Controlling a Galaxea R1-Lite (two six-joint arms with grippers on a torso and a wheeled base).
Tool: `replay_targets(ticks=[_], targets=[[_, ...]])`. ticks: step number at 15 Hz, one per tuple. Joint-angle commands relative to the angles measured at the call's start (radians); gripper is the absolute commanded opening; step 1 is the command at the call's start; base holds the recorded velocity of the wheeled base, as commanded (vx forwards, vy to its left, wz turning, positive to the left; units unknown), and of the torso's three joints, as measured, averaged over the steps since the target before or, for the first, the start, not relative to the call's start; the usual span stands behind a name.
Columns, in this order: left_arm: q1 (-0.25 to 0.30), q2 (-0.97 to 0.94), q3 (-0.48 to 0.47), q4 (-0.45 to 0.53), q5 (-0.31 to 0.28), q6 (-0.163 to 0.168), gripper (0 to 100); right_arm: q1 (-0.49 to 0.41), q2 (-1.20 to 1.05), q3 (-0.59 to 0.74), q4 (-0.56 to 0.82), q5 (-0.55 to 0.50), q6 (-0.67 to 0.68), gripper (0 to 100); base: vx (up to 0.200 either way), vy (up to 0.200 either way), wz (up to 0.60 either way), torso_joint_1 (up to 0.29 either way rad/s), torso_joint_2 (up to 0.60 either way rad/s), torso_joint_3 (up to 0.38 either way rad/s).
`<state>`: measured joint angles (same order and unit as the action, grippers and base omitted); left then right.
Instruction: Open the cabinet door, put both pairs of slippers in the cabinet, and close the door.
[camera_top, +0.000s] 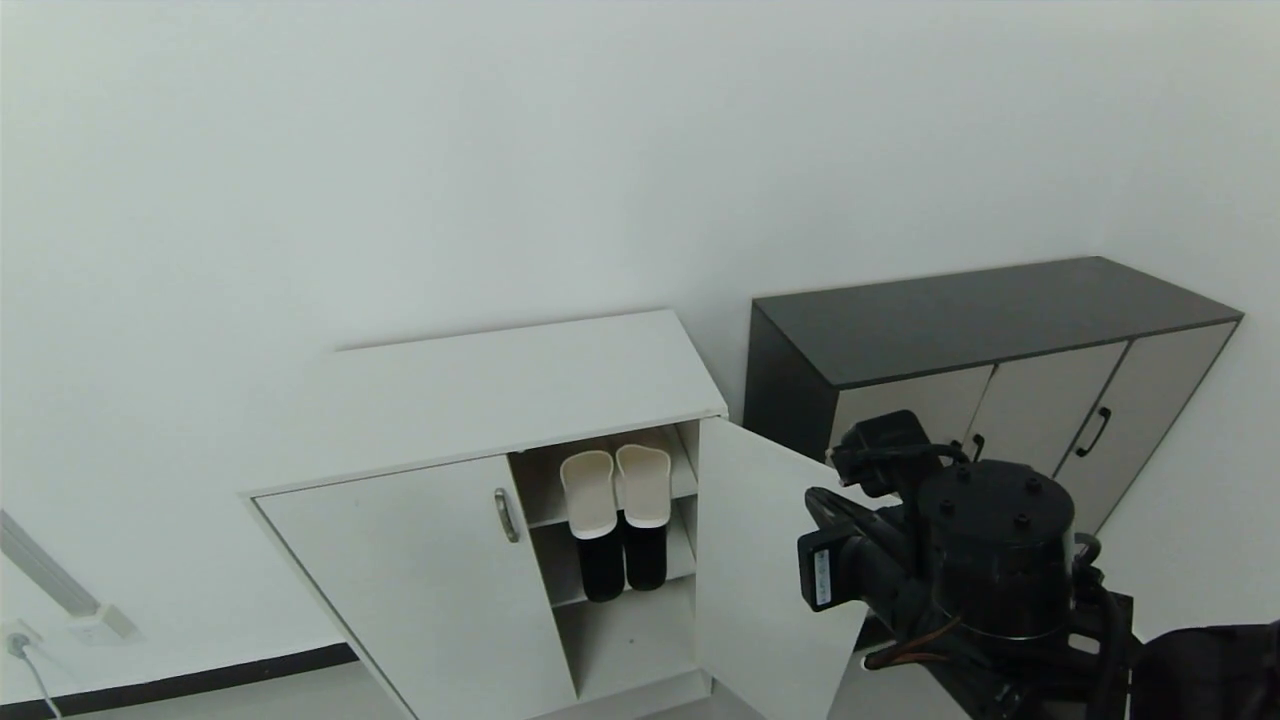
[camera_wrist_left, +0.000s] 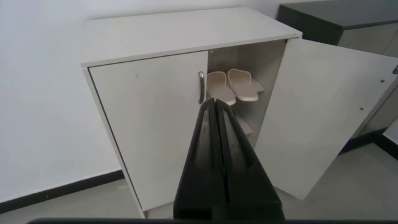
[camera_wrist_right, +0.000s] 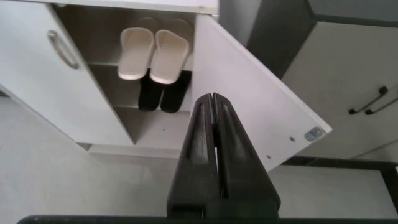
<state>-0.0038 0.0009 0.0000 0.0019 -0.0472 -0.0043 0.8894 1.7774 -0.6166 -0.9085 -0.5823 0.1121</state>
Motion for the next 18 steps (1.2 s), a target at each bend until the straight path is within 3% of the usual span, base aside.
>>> replay_targets(ticks=[1,11,15,18], targets=[[0.001,0.001,0.0,0.0,0.0,0.0,0,0.002,0.004,0.001,0.0,-0.001,0.0,0,-0.2,0.0,0.0,0.017,0.0,0.007],[0.001,-0.001,0.0,0.0,0.0,0.006,0,-0.058,0.062,-0.02,-0.016,0.001,-0.002,0,-0.02,0.0,0.0,0.001,0.0,0.0],[0.001,0.001,0.0,0.0,0.004,0.003,0,-0.248,0.154,-0.212,0.037,0.058,-0.006,0,0.0,0.0,0.0,0.0,0.0,0.0],[0.001,-0.001,0.0,-0.002,0.023,0.006,0,-0.326,0.181,-0.384,0.25,0.104,0.006,0,0.0,0.0,0.0,0.0,0.0,0.0]])
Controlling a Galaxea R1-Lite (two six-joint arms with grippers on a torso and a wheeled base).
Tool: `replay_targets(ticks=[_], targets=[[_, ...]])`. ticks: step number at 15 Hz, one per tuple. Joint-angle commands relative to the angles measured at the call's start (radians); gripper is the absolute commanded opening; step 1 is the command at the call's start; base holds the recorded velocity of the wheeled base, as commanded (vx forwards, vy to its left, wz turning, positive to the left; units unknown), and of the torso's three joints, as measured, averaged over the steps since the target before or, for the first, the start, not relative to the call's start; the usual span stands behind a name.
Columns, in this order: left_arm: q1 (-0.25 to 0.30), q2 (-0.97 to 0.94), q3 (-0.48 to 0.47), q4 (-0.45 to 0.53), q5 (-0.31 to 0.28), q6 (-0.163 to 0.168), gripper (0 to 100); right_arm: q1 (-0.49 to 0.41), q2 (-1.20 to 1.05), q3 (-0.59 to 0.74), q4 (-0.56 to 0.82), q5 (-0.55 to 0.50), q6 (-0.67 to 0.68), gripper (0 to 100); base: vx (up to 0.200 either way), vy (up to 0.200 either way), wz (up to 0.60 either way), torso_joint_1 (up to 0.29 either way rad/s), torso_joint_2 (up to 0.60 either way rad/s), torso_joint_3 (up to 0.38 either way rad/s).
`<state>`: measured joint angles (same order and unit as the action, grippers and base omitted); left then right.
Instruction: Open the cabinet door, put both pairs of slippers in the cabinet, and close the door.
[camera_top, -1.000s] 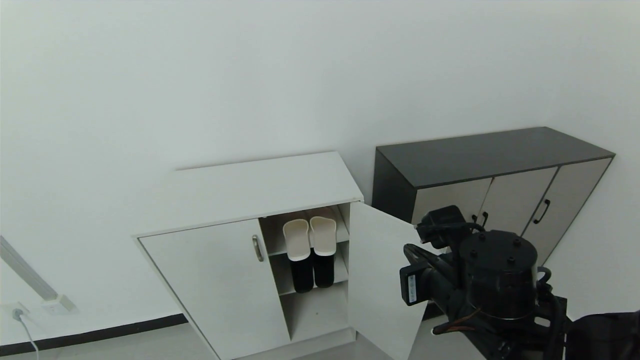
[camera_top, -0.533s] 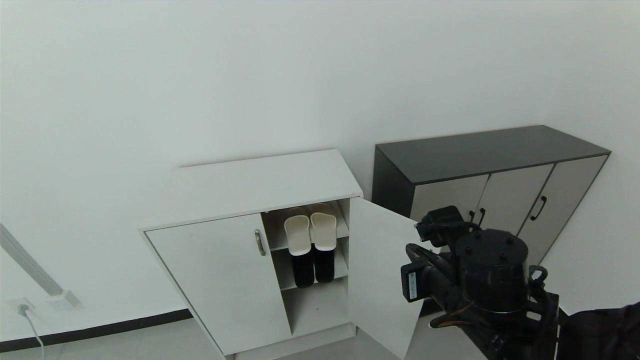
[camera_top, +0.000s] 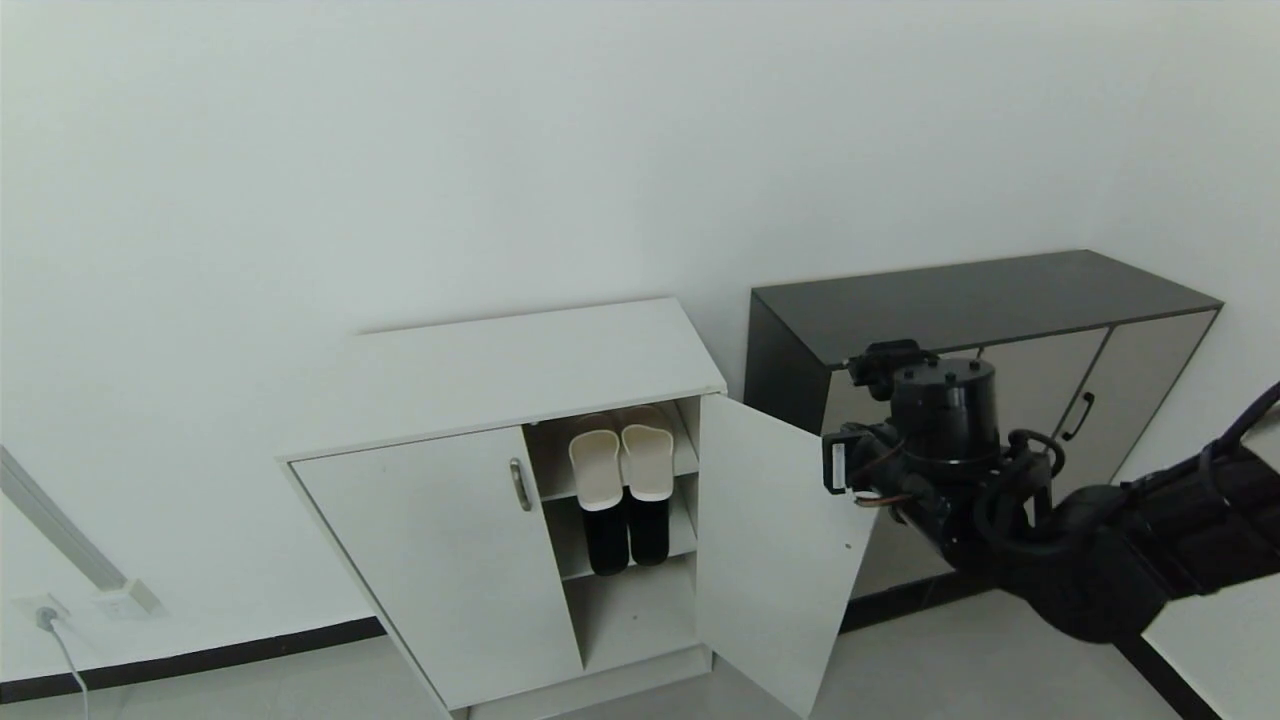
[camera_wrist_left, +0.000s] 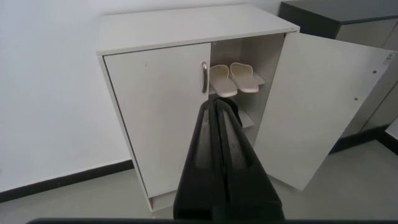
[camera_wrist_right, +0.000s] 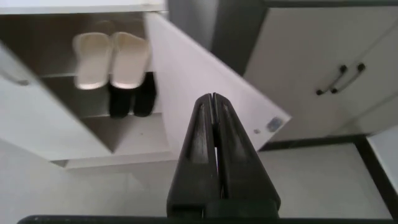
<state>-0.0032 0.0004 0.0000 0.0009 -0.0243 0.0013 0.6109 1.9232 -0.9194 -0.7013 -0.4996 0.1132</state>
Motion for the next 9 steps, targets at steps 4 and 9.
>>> replay_targets(ticks=[4,9], targets=[[0.0,0.0,0.0,0.001,0.0,0.002,0,-0.108,0.094,-0.277,0.247,0.111,0.083,0,0.0,0.0,0.0,0.0,0.0,0.0],[0.0,0.0,0.0,0.001,-0.003,0.003,0,-0.175,0.223,-0.411,0.296,0.15,0.112,0,0.0,0.0,0.0,0.0,0.0,0.0]])
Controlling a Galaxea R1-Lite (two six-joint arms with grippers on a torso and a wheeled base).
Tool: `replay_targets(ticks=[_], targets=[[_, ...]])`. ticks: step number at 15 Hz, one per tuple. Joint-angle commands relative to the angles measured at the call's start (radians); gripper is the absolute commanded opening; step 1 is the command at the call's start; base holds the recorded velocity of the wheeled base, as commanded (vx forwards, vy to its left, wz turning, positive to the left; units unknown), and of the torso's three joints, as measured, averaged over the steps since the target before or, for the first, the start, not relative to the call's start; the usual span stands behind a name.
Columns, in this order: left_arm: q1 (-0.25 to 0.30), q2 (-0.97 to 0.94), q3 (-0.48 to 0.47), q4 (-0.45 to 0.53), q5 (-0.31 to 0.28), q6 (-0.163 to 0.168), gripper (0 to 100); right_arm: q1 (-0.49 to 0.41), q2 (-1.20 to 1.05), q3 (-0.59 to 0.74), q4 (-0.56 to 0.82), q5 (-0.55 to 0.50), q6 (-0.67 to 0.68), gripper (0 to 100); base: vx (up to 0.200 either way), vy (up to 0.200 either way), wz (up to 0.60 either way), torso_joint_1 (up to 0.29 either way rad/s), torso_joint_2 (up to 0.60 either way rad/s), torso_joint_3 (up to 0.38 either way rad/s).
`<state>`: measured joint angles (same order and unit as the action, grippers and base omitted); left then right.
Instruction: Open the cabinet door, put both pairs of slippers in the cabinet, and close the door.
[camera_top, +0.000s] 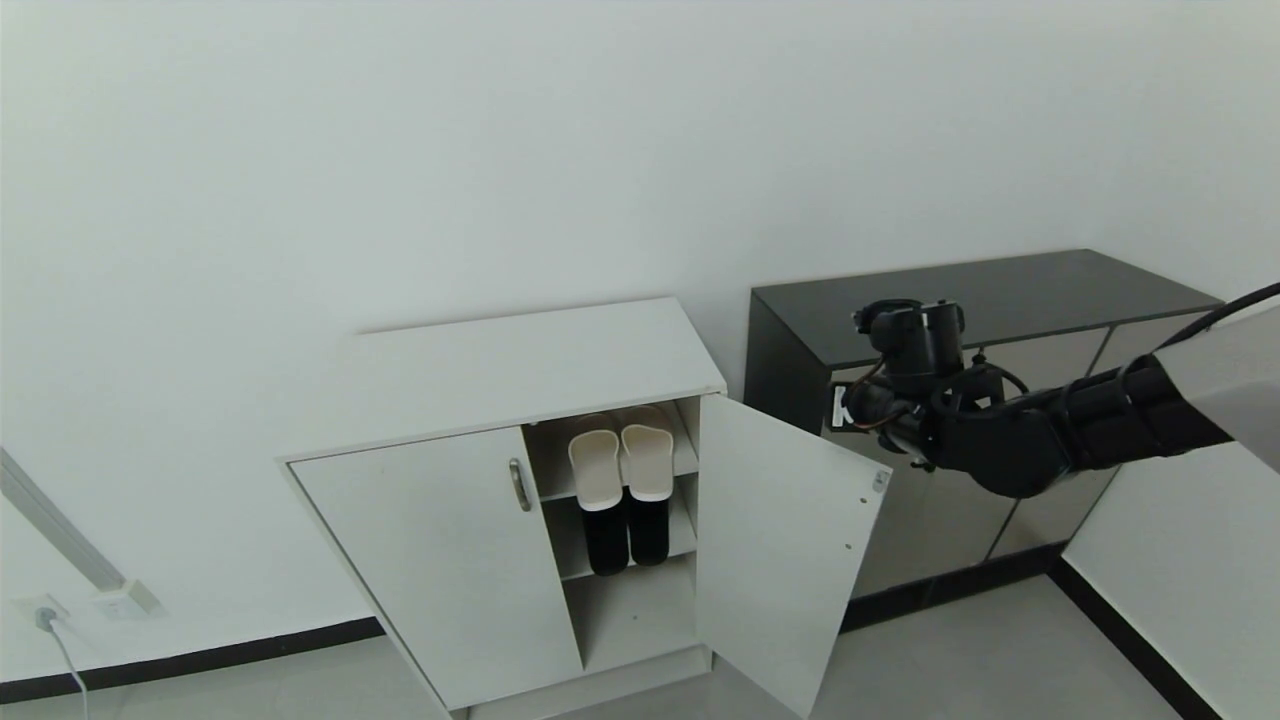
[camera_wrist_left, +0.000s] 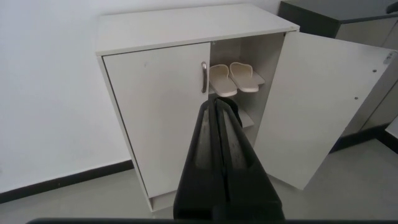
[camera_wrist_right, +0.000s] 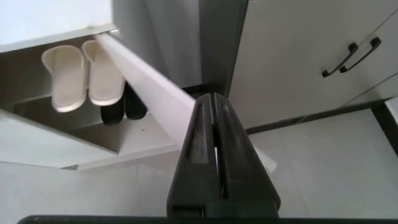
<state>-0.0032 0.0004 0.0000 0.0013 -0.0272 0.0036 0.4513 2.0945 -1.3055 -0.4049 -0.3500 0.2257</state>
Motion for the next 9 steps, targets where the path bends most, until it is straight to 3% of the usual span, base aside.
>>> replay_targets(ticks=[1,9], targets=[[0.0,0.0,0.0,0.0,0.0,-0.001,0,-0.029,0.081,-0.049,0.0,0.016,0.0,0,0.0,0.0,0.0,0.0,0.0,0.0],[0.0,0.001,0.0,0.0,0.0,-0.001,0,-0.04,0.18,-0.092,-0.002,0.019,0.001,0,0.0,0.0,0.0,0.0,0.0,0.0]])
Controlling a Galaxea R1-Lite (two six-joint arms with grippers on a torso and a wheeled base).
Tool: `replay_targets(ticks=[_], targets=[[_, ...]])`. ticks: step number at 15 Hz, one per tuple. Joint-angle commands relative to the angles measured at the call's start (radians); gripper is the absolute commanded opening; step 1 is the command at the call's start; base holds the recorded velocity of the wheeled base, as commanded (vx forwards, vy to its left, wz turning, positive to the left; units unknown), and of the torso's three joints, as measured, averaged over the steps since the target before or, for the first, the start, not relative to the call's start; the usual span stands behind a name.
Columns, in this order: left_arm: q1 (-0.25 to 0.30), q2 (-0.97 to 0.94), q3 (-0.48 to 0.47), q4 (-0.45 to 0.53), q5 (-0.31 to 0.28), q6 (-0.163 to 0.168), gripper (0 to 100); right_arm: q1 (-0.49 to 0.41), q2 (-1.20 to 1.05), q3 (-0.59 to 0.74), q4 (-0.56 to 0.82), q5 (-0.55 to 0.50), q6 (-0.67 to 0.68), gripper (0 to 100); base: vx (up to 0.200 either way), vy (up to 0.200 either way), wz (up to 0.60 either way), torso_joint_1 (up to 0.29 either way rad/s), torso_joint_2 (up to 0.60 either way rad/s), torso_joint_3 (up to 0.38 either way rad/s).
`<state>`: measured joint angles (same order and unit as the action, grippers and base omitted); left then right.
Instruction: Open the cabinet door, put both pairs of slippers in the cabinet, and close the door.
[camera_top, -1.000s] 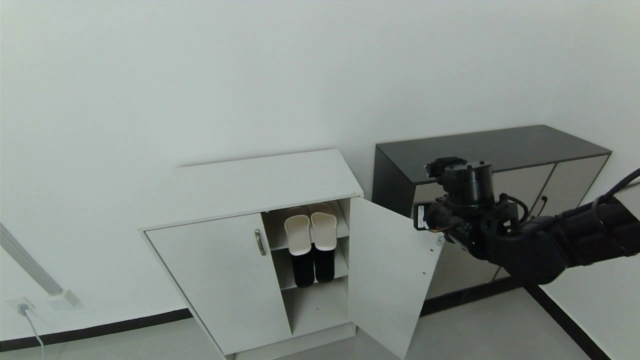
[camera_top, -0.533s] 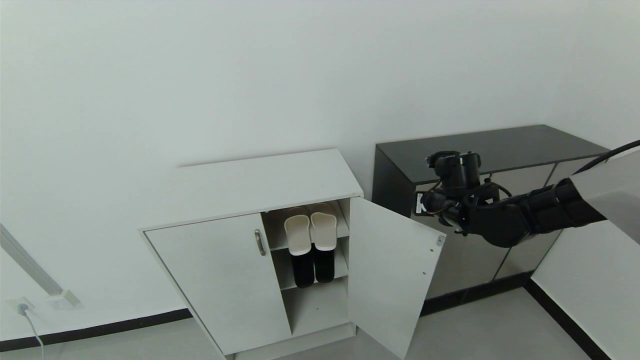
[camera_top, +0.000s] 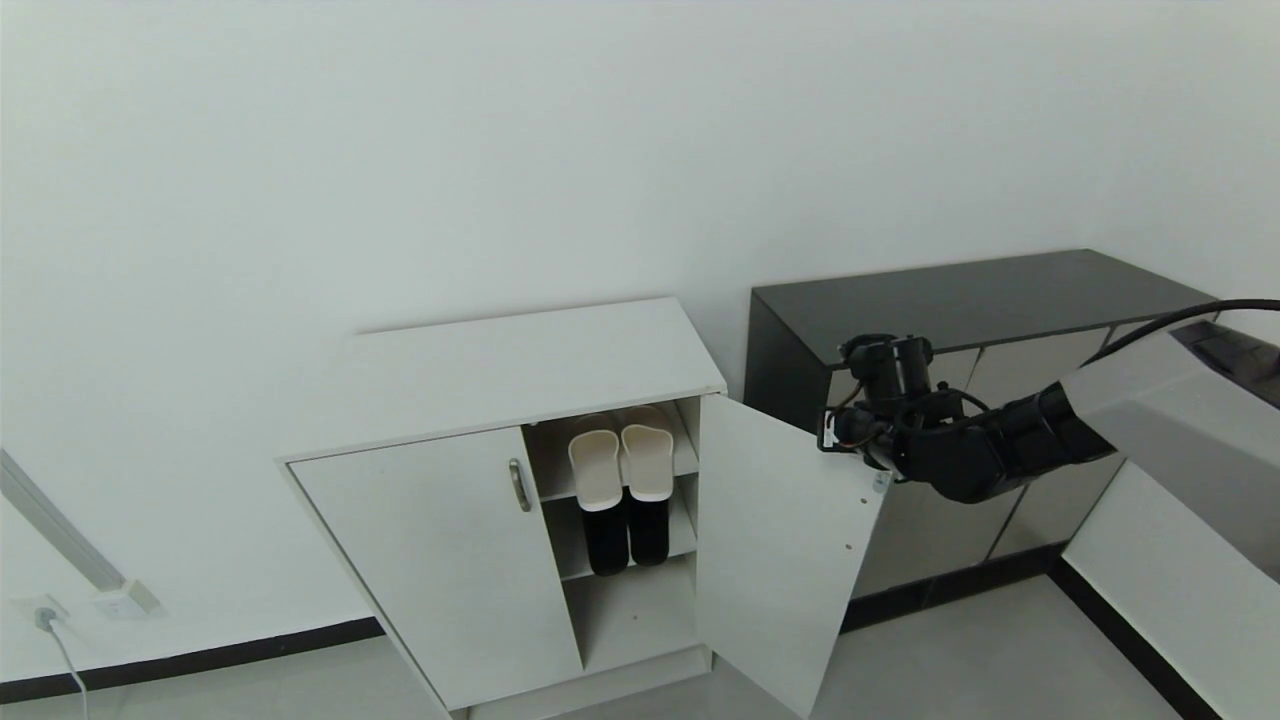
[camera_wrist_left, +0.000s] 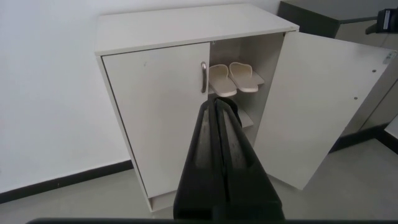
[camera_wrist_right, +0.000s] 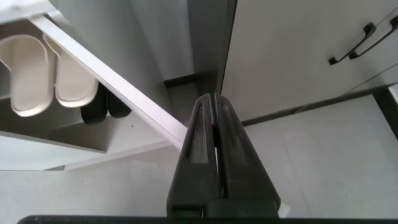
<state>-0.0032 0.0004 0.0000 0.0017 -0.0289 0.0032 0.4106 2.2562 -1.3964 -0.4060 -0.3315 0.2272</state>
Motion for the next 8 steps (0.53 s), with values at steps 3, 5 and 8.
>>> replay_targets(ticks=[3,5,8], targets=[[0.0,0.001,0.0,0.0,0.0,0.0,0,-0.001,0.028,-0.001,-0.001,0.0,0.0,0,0.0,0.0,0.0,0.0,0.0,0.0],[0.0,0.001,0.0,0.0,0.001,0.0,0,0.0,0.031,0.004,-0.001,0.0,0.001,0,0.0,0.0,0.0,0.0,0.0,0.0],[0.0,0.0,0.0,0.0,0.0,-0.002,0,0.03,0.008,0.053,-0.001,0.0,0.009,0,0.0,0.0,0.0,0.0,0.0,0.0]])
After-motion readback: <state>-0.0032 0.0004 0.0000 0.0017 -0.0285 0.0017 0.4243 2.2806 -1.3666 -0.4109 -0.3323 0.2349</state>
